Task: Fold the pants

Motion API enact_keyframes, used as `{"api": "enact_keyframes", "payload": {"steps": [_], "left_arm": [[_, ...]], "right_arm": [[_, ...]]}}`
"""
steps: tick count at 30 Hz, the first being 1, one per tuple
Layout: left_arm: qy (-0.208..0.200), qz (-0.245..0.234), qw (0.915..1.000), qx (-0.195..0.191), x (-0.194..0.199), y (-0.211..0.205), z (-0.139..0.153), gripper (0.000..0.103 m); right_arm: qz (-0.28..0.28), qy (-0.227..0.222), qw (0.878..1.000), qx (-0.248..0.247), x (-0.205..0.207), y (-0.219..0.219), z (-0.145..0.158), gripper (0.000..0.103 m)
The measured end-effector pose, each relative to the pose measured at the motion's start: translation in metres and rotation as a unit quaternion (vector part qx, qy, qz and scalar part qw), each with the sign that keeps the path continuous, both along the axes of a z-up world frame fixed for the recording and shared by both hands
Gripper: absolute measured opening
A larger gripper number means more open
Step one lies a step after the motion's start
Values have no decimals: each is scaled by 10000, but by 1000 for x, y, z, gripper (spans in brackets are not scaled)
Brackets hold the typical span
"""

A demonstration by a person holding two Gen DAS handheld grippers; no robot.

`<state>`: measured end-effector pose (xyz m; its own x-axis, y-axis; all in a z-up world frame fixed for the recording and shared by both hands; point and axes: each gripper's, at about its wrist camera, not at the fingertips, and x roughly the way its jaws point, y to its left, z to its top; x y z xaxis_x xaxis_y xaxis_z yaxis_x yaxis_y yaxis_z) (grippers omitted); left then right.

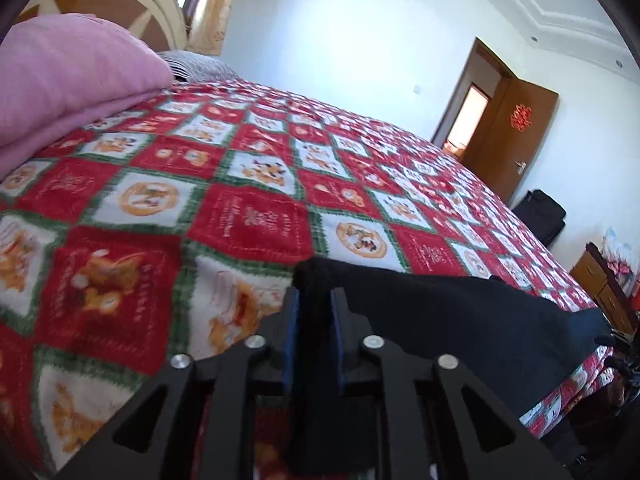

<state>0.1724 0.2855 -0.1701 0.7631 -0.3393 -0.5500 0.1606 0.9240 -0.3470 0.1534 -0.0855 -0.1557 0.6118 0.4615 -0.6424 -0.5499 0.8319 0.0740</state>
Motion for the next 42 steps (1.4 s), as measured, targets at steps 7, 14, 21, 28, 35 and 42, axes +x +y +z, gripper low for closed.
{"api": "enact_keyframes", "payload": {"steps": [7, 14, 21, 28, 35, 42], "left_arm": [[-685, 219, 9974, 55, -42, -16, 27, 65], [-782, -566, 9949, 301, -38, -75, 17, 75], [-591, -746, 9890, 1133, -44, -97, -26, 74], [-835, -323, 9955, 324, -45, -72, -10, 84], [-805, -179, 9958, 408, -42, -68, -27, 95], [-905, -177, 9932, 716, -45, -73, -31, 96]], "right_arm": [[-114, 772, 9961, -420, 43, 40, -47, 60], [85, 942, 9955, -106, 58, 42, -23, 60], [-284, 1037, 9917, 701, 126, 62, 16, 60], [-808, 1675, 9739, 1301, 204, 94, -4, 52], [-764, 2535, 9505, 1625, 236, 123, -47, 26], [-1143, 2249, 9587, 1313, 238, 116, -52, 5]]}}
